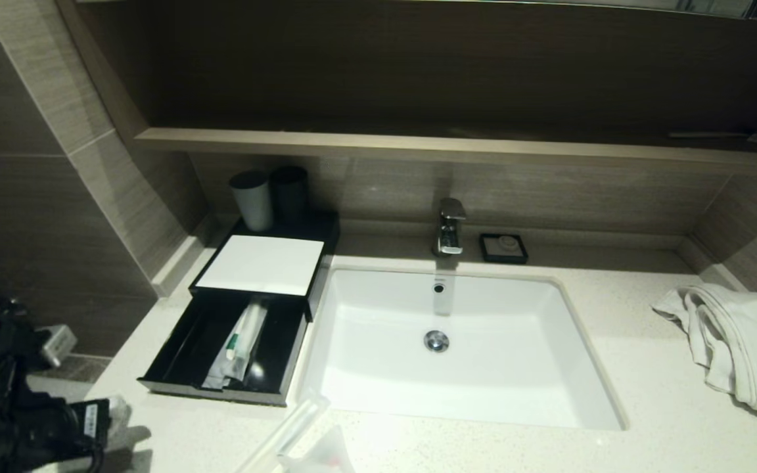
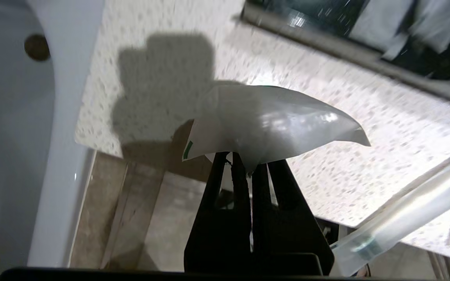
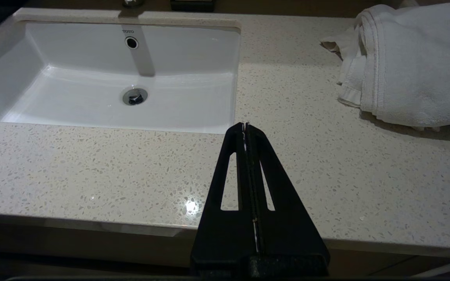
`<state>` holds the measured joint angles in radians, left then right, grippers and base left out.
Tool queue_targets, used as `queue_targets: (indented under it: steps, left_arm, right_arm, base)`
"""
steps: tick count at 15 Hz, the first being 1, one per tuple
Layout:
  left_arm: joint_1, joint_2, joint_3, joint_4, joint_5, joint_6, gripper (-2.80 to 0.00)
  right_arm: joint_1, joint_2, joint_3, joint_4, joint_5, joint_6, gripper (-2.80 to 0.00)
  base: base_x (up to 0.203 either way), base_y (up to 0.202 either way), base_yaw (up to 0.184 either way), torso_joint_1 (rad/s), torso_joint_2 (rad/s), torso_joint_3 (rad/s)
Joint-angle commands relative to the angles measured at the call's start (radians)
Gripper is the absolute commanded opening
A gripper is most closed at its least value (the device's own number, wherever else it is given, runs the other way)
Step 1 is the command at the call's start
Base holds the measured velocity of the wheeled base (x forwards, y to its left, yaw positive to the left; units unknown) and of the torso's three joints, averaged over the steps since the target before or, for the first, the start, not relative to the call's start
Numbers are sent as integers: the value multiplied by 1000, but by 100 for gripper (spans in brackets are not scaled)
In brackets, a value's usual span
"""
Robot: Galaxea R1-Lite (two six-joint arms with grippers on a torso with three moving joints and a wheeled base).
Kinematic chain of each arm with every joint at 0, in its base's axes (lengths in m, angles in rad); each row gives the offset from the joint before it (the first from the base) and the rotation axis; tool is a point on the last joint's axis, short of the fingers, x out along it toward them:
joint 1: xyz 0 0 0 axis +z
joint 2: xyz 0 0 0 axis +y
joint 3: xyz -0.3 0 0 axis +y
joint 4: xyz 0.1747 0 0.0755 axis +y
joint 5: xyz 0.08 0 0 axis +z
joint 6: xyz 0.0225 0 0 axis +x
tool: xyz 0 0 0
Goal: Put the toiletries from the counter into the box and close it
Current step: Pick up the bathroom toiletry, then place the bathroom toiletry into the drawer
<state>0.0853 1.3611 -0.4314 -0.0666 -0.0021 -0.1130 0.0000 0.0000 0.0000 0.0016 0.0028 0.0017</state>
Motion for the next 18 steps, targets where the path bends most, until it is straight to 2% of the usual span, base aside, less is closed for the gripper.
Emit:
queue_targets:
  steps: [1, 4, 9, 12, 15, 18]
  left_arm:
    - [-12, -54, -66, 24, -3, 1, -280]
    - [-84, 0, -181, 82, -7, 2, -280]
    - [-229, 162, -333, 100, 1, -4, -280]
    - [-305, 276, -402, 109, 38, -6, -280]
    - [-354, 371, -520, 165, 80, -26, -280]
    - [-387, 411, -558, 194, 82, -33, -280]
  right_arm:
    - [0, 0, 0, 0, 0, 0, -280]
    - [0, 0, 0, 0, 0, 0, -280]
    - [0, 0, 0, 0, 0, 0, -280]
    - [0, 0, 0, 0, 0, 0, -280]
    - [0, 0, 0, 0, 0, 0, -280]
    - [0, 0, 0, 0, 0, 0, -280]
  base:
    - [0, 0, 0, 0, 0, 0]
    - [0, 0, 0, 0, 0, 0]
    - [0, 0, 0, 0, 0, 0]
    - [0, 0, 0, 0, 0, 0]
    - [0, 0, 0, 0, 0, 0]
    - [0, 0, 0, 0, 0, 0]
